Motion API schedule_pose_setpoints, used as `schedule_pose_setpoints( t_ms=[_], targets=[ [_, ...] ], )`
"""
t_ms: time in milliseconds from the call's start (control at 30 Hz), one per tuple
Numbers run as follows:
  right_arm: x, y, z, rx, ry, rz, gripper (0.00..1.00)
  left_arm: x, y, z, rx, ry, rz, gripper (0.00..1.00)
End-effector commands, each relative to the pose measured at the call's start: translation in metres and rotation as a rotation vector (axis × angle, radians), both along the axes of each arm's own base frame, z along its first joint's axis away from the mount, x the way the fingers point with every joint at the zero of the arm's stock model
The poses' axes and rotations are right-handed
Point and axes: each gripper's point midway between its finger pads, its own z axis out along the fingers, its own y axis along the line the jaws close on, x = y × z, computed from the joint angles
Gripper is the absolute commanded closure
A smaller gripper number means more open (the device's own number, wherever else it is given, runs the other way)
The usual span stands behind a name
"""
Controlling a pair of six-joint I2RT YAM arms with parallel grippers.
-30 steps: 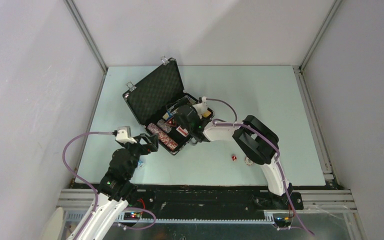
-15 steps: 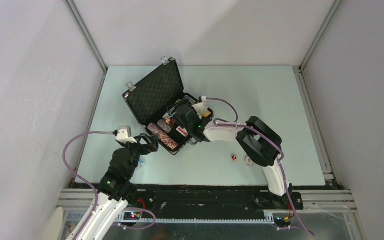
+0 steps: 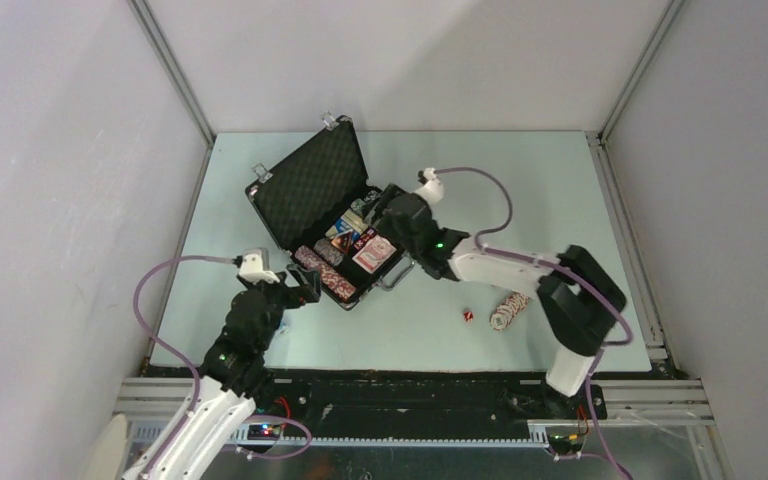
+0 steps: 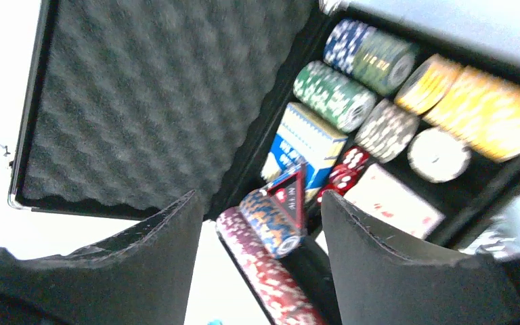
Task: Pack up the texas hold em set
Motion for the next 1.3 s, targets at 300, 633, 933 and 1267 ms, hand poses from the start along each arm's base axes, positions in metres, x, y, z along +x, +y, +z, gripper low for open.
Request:
schedule_pose_setpoints(
  t_ms=[300,633,933,1267],
  targets=[
    [0.013,-0.101,0.057,-0.306,-0.356,0.169,0.41,0.051,-0.057,0.058,-0.064,0.048,-0.145,0.08],
    [0.014,-0.119,0.049,-0.339,-0.399,0.130,0.46,0.118,-0.092,0.023,0.029,0.333,-0.147,0.22],
    [0.019,-0.126,0.040,-0.315,-0.357,0.112,0.47,0.162,-0.091,-0.014,0.213,0.536,-0.076,0.29],
    [0.026,-0.131,0.029,-0.269,-0.327,0.100,0.47,0.190,-0.101,-0.037,0.237,0.597,-0.052,0.52]
  ],
)
